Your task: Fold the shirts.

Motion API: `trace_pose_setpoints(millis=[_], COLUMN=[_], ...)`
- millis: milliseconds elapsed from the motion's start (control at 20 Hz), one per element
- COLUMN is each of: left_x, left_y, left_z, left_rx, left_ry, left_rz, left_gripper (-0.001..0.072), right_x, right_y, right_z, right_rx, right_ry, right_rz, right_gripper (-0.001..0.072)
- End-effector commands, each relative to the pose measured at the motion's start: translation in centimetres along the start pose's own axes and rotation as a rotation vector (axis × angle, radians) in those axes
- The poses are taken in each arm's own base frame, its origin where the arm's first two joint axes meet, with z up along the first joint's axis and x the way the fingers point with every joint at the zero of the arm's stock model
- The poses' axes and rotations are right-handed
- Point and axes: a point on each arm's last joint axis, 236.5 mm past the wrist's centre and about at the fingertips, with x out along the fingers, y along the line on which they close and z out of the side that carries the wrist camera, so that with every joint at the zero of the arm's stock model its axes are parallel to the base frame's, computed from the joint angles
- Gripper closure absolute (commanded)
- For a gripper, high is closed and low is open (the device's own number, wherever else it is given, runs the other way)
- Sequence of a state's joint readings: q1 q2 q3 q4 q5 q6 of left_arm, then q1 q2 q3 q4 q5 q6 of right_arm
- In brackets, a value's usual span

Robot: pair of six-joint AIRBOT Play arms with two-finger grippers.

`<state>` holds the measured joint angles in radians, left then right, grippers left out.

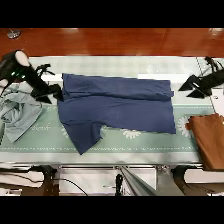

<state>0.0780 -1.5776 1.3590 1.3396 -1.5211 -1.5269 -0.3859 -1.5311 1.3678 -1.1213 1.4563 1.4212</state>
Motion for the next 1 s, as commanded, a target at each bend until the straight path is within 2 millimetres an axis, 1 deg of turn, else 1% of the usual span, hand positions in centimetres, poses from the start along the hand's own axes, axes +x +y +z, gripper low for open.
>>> trace_pose_setpoints(millis=[0,50,100,150,200,250,350,400,450,600,750,950], left_x=[0.3,0.5,0.6,0.8,1.4,2.7,5.7,6.5,6.8,6.8,7.8,10.1], left_y=[2.3,2.5,2.2,1.6,1.2,1.1,0.8,0.1,-0.5,-2.7,-4.2,-6.6], left_z=[-4.0,-4.7,-5.1,-5.7,-6.5,-7.8,-10.3,-10.8,-10.7,-9.8,-9.8,-10.0], left_rx=[-0.099,-0.188,-0.275,-0.346,-0.38,-0.409,-0.425,-0.408,-0.411,-0.392,-0.323,-0.257], left_ry=[-0.097,-0.169,-0.244,-0.308,-0.339,-0.331,-0.257,-0.24,-0.245,-0.285,-0.275,-0.226], left_rz=[-0.006,-0.061,-0.139,-0.231,-0.291,-0.321,-0.334,-0.365,-0.401,-0.496,-0.47,-0.447], left_gripper=[0.0005,0.0005,0.0005,0.0005,0.0005,0.0005,0.0005,0.0005,0.0005,0.0005,0.0005,0.0007], right_x=[-0.4,0.4,1.5,2.4,3.4,4.1,5.0,5.0,5.0,4.7,4.6,4.1], right_y=[-1.2,-1.3,-1.4,-1.6,-1.8,-1.5,-0.4,0.3,0.8,1.7,2.0,2.7], right_z=[-4.1,-5.6,-7.2,-8.5,-9.7,-10.5,-11.7,-12.0,-12.1,-12.1,-12.0,-11.6], right_rx=[0.038,0.053,0.062,0.086,0.125,0.143,0.149,0.149,0.147,0.153,0.159,0.189], right_ry=[-0.088,-0.105,-0.125,-0.138,-0.146,-0.15,-0.144,-0.14,-0.134,-0.13,-0.133,-0.143], right_rz=[0.04,0.062,0.086,0.104,0.123,0.149,0.208,0.241,0.262,0.301,0.318,0.357], right_gripper=[0.0089,0.0089,0.0089,0.0089,0.0089,0.0089,0.0089,0.0089,0.0089,0.0089,0.0089,0.0089])
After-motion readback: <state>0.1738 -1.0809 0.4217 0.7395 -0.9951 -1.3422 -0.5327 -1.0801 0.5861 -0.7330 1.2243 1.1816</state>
